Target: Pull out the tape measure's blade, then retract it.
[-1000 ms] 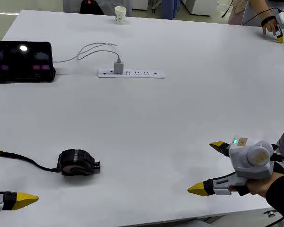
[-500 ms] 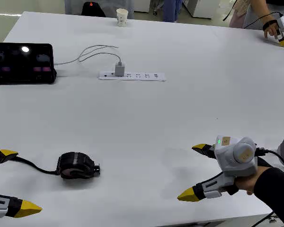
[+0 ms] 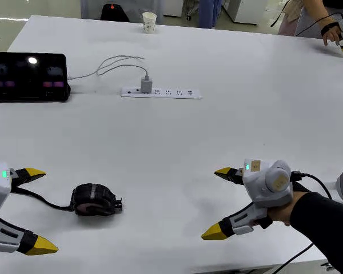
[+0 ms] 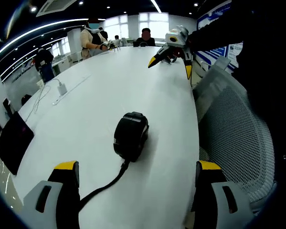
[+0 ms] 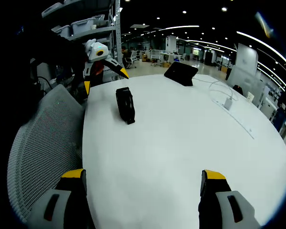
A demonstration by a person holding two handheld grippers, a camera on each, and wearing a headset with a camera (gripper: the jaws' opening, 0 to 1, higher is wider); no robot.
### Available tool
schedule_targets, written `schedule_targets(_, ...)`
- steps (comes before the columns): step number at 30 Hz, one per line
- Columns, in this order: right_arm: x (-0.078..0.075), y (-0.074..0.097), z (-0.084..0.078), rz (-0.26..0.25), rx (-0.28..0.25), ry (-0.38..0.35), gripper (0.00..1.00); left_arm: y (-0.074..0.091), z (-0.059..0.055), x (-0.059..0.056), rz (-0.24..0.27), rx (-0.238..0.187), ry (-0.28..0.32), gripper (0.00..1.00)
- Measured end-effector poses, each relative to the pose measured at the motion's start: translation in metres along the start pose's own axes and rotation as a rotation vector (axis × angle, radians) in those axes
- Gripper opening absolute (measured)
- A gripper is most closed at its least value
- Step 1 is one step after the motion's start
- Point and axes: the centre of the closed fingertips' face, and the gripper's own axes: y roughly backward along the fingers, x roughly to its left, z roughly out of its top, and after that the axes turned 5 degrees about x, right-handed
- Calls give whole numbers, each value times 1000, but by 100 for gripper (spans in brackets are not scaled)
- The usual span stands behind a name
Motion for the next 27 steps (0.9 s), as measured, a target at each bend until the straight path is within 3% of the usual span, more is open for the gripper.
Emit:
schedule_targets(6,6,-11,11,25,-7,25,99,-6,9,3,-20,10,-18,99)
schedule_targets(9,7,-16,17,35,-15,29,99,-11,15,0,-44,15,-46,99)
schedule_targets(17,5,-30,35,54,-37,41,99,-23,23,-6,-98,43,-48,97)
schedule_targets(27,15,-48,55,103,-46,89,99,-38,39,-2,-105,52,-90,92)
